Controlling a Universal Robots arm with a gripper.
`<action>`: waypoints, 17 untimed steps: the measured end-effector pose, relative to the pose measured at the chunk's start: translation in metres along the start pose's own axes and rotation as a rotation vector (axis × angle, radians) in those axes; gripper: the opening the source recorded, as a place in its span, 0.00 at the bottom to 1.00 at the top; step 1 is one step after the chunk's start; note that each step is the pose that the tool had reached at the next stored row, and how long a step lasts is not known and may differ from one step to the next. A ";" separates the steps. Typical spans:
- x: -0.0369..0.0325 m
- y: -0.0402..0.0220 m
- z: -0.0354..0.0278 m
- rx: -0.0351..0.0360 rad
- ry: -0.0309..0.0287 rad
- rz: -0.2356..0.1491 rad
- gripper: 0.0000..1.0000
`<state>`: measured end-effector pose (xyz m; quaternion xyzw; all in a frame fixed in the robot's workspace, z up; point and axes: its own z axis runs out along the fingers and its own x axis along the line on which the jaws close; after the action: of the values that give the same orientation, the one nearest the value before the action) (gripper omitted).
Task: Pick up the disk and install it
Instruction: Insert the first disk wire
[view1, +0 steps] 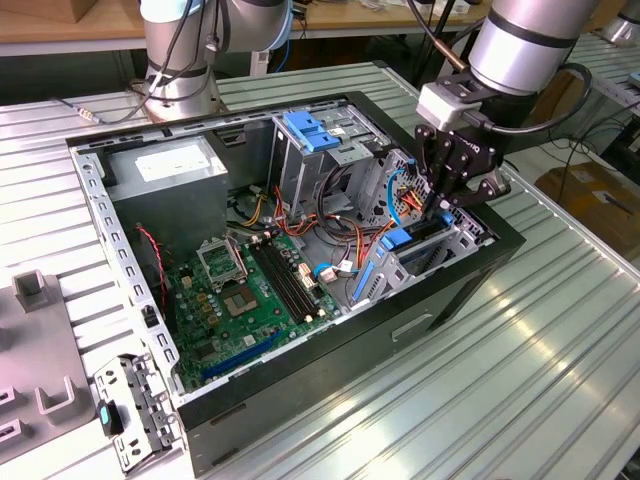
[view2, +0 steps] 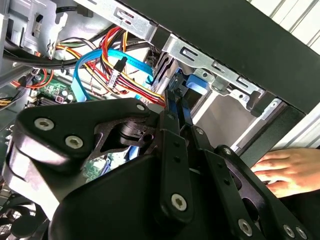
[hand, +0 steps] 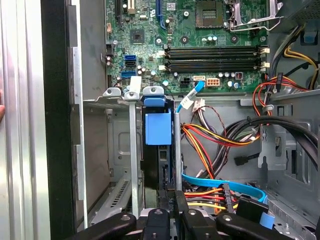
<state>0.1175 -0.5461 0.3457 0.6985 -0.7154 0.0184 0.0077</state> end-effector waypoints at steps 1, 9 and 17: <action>0.0000 -0.0001 0.0005 -0.0001 0.0000 0.001 0.16; 0.0000 -0.0004 -0.0010 0.0000 -0.0002 0.001 0.16; 0.0020 -0.0005 -0.0006 0.0000 -0.0001 0.001 0.16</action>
<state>0.1179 -0.5481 0.3464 0.6980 -0.7158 0.0183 0.0077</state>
